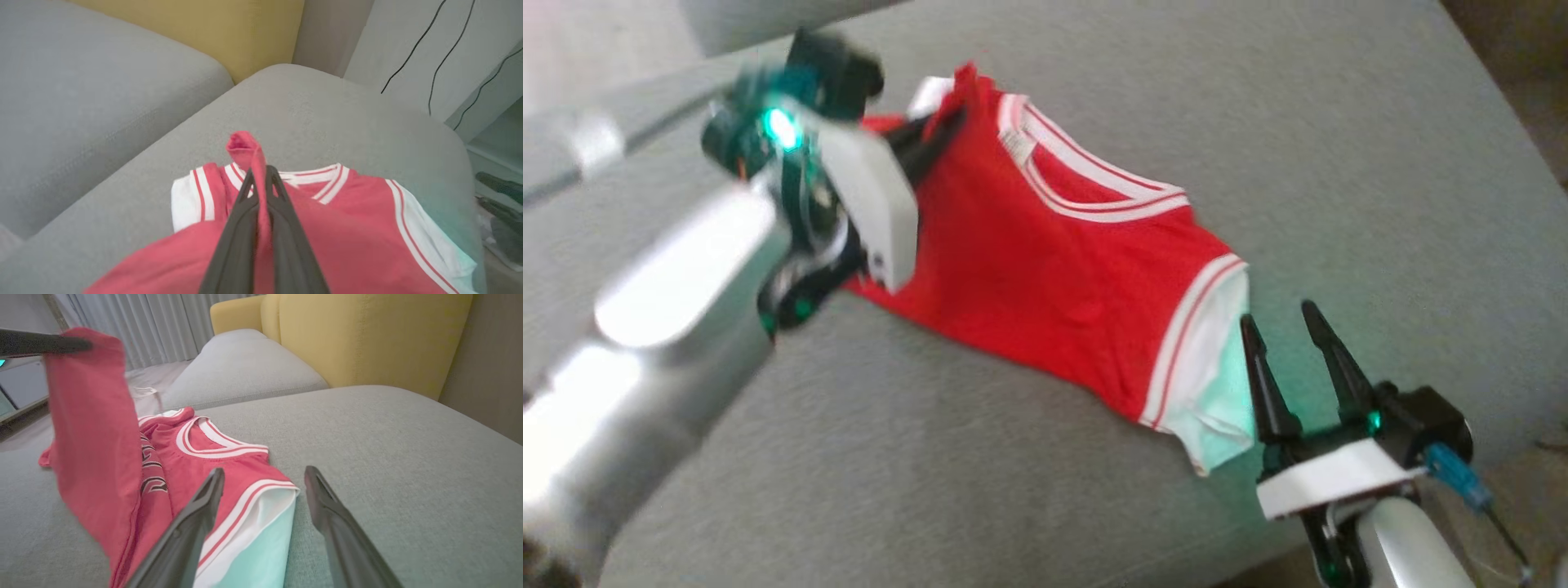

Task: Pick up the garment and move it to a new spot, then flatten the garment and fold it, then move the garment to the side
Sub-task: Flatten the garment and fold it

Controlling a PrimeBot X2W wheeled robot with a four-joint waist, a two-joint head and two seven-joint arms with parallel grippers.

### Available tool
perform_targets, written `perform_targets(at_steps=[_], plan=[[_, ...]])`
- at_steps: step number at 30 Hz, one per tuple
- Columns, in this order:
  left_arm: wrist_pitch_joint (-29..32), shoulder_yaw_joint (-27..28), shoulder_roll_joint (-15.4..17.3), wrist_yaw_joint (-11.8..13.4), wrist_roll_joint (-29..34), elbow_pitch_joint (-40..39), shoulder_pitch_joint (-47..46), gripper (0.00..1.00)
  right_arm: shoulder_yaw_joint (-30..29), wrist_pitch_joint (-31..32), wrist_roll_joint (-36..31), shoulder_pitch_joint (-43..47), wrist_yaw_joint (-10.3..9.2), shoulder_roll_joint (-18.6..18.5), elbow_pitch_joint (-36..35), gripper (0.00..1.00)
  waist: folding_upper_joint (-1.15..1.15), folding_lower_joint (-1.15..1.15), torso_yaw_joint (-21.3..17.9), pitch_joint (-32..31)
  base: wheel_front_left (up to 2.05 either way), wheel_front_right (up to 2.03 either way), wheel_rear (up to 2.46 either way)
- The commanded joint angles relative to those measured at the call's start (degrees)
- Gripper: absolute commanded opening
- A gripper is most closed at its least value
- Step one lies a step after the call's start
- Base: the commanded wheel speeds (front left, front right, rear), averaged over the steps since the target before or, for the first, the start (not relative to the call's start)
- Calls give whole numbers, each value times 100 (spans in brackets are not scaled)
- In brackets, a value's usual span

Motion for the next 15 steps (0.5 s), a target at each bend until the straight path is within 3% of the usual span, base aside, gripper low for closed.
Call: perform_targets(at_steps=[1, 7, 9, 15], plan=[[-204, 349, 317, 125, -140, -496, 197, 0, 31, -63, -93, 127, 39, -10, -132, 100, 0, 0, 509, -336, 0, 0, 0], [-815, 507, 841, 664, -477, -1832, 1567, 0, -161, -63, -295, 388, 39, -10, -109, 100, 0, 0, 1104, -610, 0, 0, 0], [-1189, 539, 1040, 949, -629, -2299, 2328, 0, -227, -63, -364, 481, 39, -10, -93, 100, 0, 0, 1309, -728, 0, 0, 0], [-1988, 597, 1199, 1280, -1000, -2713, 3687, 0, -330, -63, -459, 707, 39, -10, -96, 100, 0, 0, 1562, -898, 0, 0, 0]])
